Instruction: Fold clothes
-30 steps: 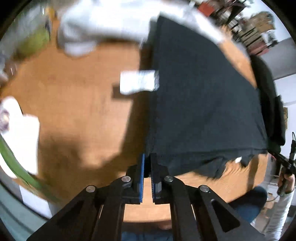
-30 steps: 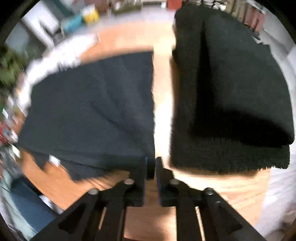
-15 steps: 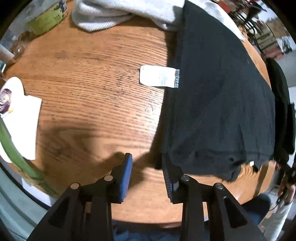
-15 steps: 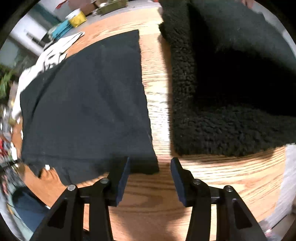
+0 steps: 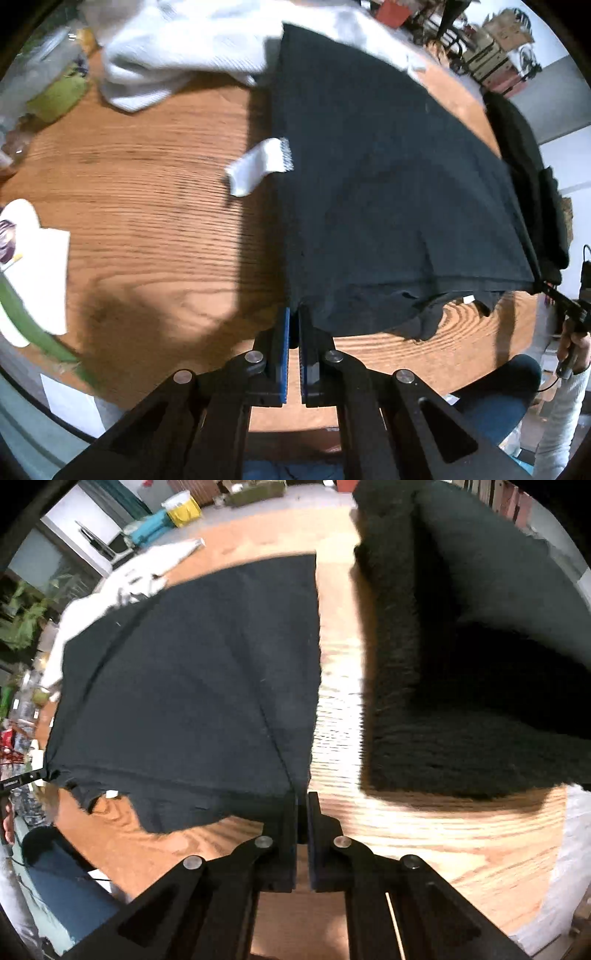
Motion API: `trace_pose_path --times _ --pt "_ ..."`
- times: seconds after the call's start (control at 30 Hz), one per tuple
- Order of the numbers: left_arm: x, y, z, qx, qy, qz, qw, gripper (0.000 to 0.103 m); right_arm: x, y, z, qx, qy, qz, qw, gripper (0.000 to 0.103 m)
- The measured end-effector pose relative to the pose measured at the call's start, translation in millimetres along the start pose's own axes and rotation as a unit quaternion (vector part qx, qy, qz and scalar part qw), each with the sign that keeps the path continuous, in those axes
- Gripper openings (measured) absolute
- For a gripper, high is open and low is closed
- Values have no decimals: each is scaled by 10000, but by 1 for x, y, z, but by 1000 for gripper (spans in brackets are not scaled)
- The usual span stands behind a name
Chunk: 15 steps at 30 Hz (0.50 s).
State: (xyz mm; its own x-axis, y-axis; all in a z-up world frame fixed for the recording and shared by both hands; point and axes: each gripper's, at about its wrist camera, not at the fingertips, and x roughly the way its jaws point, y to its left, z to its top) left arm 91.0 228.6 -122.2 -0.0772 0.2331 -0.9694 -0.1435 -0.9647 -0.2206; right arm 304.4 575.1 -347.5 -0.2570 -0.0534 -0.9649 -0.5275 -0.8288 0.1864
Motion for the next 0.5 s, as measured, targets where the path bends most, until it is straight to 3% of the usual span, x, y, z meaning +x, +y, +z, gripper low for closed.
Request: trace_pose_path --times 0.07,0.17,0.2,0.27,0.4,0.5 --pt "-3 21 -10 -123 5 -107 9999 4 -4 5 -16 9 -3 -13 10000 4" --pt "26 55 -13 -244 446 -27 9987 5 8 8 -25 72 262 -210 9994 7" --pt "31 57 -15 -309 542 180 9979 5 15 6 -30 69 453 -354 9983 24" --pt "37 60 -20 -403 654 566 9954 5 21 4 -37 61 438 -845 9954 44" --pt "6 47 -27 -341 101 849 9958 6 -1 35 -45 -221 -141 -634 9976 54" --pt "-4 10 -36 -48 -156 489 9987 9 -10 75 -55 -585 -462 -251 9969 56"
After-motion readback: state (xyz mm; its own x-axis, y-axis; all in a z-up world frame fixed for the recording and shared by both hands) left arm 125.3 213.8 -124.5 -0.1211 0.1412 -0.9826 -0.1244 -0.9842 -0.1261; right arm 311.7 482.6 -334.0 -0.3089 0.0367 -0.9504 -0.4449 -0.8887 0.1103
